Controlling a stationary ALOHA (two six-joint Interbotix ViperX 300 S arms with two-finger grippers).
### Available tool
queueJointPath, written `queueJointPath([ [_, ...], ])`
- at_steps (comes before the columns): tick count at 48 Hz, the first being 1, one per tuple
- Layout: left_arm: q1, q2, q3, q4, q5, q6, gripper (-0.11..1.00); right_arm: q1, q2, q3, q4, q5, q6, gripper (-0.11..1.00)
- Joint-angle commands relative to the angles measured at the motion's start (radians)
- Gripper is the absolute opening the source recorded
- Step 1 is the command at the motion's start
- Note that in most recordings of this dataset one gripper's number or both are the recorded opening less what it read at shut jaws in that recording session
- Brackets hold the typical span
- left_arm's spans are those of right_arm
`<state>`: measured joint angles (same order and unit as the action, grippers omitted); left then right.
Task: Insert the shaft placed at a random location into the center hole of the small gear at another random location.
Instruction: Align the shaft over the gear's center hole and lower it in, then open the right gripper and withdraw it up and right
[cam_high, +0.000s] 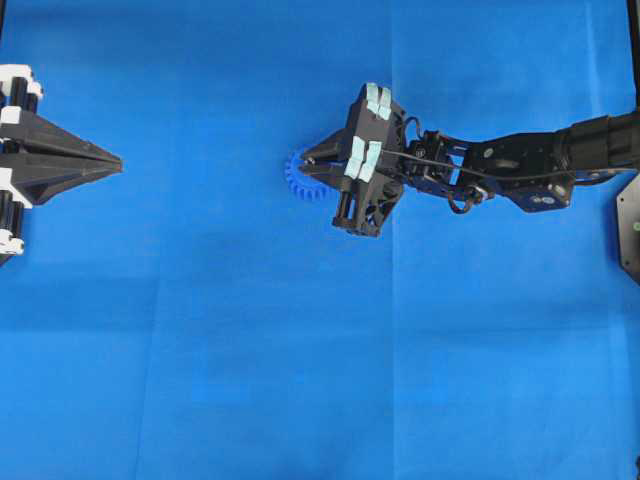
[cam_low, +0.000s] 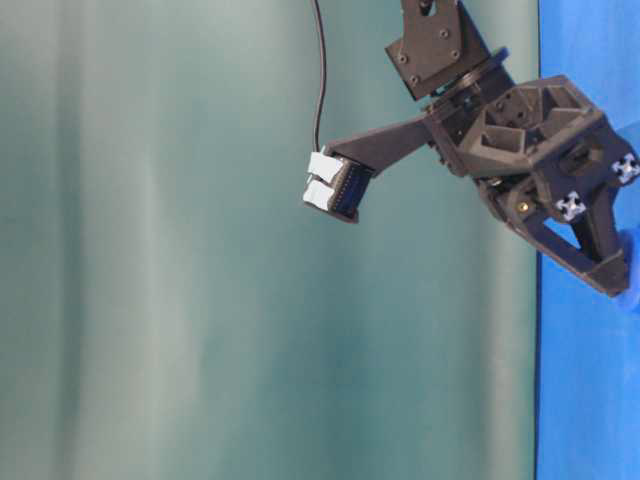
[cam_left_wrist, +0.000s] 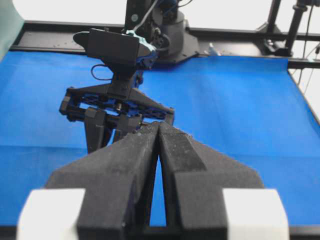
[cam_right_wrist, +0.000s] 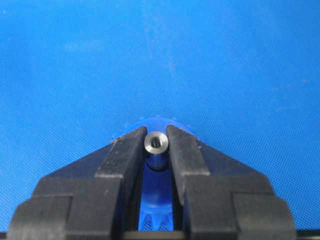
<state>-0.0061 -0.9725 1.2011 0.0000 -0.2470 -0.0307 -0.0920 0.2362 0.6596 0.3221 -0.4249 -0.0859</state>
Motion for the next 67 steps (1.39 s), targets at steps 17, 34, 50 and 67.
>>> queueJointPath([
  [17,0.003,0.003,-0.006,0.002,0.005,-0.002,0.00,0.002,-0.012,-0.015,-0.002,-0.005,-0.002,0.06],
  [34,0.003,0.002,-0.006,0.002,0.005,-0.002,0.00,0.002,-0.012,-0.015,-0.002,-0.008,-0.002,0.91],
  [50,0.003,0.002,-0.006,0.002,0.005,-0.002,0.00,0.002,-0.017,-0.021,0.000,-0.003,-0.002,0.90],
  [67,0.005,0.002,-0.006,0.002,0.005,-0.002,0.00,0.002,-0.130,-0.017,-0.003,0.031,-0.005,0.89],
])
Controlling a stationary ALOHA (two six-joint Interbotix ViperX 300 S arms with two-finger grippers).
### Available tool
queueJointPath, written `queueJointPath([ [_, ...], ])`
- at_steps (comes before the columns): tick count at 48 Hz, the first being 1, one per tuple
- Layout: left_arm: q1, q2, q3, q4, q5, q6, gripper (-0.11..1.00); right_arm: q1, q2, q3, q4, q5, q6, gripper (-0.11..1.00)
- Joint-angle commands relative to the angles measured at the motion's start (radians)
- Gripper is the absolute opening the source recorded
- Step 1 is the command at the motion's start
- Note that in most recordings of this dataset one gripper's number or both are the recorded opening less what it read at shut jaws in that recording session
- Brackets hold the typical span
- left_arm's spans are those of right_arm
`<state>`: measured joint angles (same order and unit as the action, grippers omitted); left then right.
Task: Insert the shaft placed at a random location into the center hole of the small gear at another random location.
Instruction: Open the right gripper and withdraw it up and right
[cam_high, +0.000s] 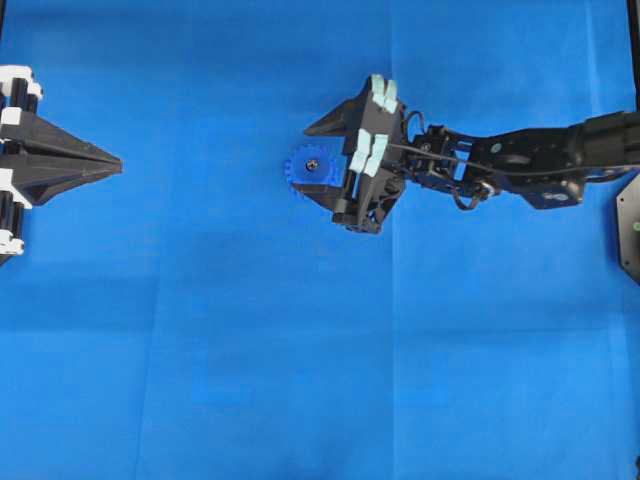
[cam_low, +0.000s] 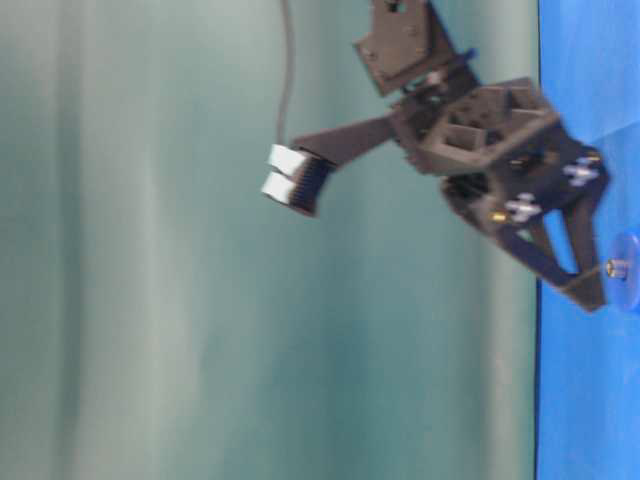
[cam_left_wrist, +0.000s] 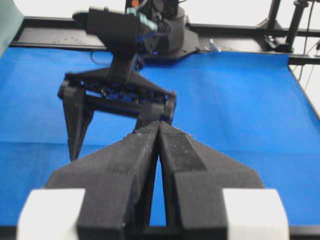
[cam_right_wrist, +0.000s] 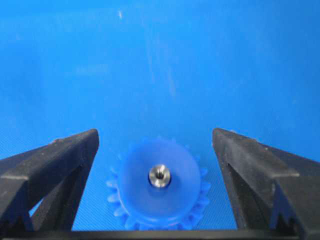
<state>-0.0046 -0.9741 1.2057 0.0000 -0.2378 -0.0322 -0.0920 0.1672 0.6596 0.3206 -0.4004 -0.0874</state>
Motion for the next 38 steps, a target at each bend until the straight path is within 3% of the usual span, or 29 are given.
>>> queueJointPath([
  [1,0.002,0.003,-0.011,0.002,-0.005,0.000,0.00,0.002,-0.069,-0.017,-0.002,0.011,-0.003,0.89],
  [18,0.003,0.002,-0.011,0.002,-0.002,0.000,0.00,0.002,-0.178,-0.015,-0.005,0.086,-0.005,0.90],
  [38,0.008,-0.012,-0.011,0.002,0.015,0.000,0.00,0.003,-0.207,0.006,-0.006,0.115,-0.005,0.90],
])
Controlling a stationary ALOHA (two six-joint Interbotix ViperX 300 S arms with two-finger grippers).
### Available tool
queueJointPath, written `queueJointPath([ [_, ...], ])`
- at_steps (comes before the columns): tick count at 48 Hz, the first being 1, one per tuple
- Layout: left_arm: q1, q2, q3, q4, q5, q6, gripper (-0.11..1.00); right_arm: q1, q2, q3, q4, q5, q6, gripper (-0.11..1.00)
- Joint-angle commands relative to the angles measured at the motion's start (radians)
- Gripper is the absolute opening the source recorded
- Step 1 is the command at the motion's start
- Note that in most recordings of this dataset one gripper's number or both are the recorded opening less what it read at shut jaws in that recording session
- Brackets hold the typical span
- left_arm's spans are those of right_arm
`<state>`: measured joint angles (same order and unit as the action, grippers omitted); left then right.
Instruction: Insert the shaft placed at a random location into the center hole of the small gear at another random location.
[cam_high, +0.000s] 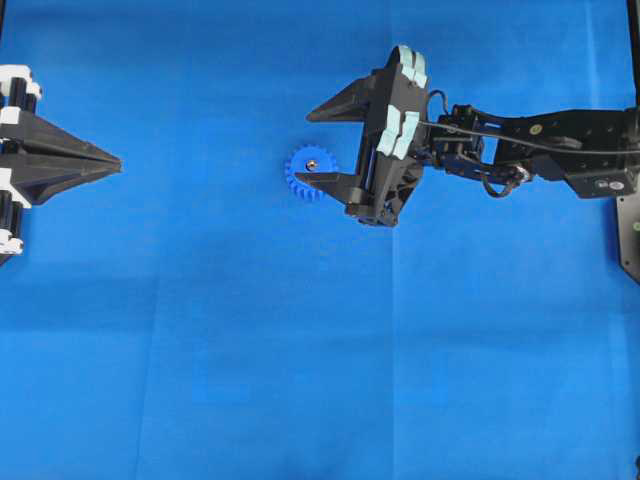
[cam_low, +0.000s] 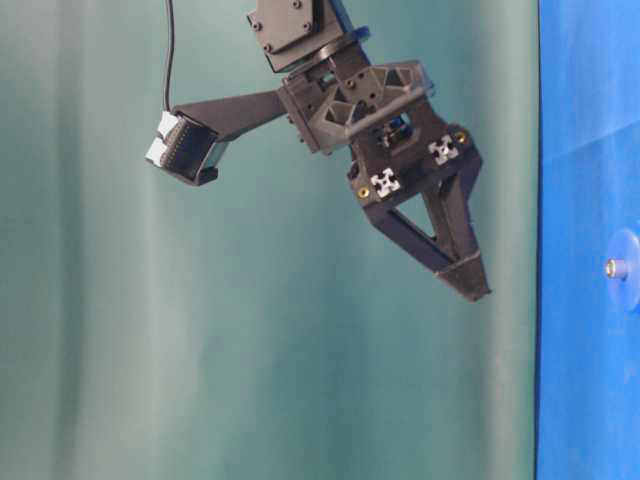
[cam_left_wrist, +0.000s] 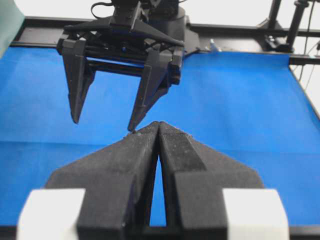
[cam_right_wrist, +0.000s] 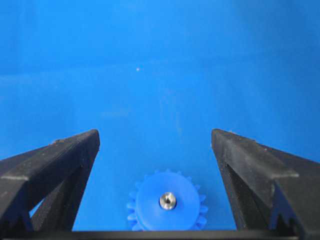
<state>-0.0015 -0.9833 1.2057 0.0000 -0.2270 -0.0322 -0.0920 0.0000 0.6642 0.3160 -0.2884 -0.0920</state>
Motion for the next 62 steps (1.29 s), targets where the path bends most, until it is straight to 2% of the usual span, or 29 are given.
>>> queueJointPath([
  [1,0.006,-0.005,-0.011,0.002,0.008,0.000,0.00,0.005,-0.046,0.008,-0.002,0.005,0.000,0.90],
  [34,0.006,-0.037,-0.005,0.002,0.051,0.002,0.00,0.026,-0.399,0.313,-0.002,-0.049,0.008,0.90],
  [47,0.005,-0.037,-0.005,0.002,0.051,0.002,0.00,0.026,-0.477,0.356,-0.002,-0.048,0.008,0.90],
  [62,0.006,-0.037,-0.003,0.002,0.051,0.003,0.00,0.026,-0.485,0.360,-0.002,-0.048,0.006,0.90],
])
